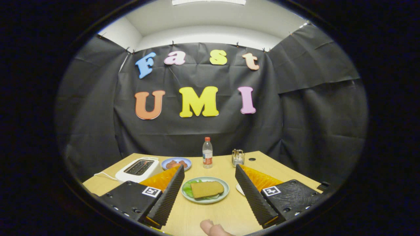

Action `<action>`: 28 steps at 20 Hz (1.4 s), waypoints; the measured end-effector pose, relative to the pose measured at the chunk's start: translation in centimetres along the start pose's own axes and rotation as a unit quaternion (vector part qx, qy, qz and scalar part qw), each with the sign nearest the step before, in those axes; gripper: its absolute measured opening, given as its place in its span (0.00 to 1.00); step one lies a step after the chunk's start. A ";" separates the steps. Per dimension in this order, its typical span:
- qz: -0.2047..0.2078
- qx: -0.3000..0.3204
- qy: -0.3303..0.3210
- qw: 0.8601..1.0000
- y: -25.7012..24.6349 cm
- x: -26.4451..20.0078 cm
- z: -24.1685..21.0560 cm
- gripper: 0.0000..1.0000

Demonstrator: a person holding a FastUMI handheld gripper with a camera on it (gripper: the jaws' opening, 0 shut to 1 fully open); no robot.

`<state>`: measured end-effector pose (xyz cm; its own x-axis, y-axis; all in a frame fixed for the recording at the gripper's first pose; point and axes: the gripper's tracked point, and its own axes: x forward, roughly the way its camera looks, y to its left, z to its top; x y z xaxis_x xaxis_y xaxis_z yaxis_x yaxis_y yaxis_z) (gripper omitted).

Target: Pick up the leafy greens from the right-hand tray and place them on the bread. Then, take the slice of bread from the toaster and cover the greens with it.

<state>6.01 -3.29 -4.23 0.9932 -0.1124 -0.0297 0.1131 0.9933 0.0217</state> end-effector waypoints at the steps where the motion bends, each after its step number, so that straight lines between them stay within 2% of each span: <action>1: 0.006 -0.003 -0.007 1.000 0.1 -0.8 0.2 0.96; 12: 0.039 0.003 -0.037 0.999 0.6 -8.3 2.9 0.96; 17: 0.031 -0.013 -0.052 0.998 0.5 -11.0 3.4 0.96; 28: 0.050 -0.011 -0.043 0.998 0.8 -12.2 3.3 0.96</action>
<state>-5.95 -1.17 -0.56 0.9983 -0.0141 0.0564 0.0142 0.9999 -0.0016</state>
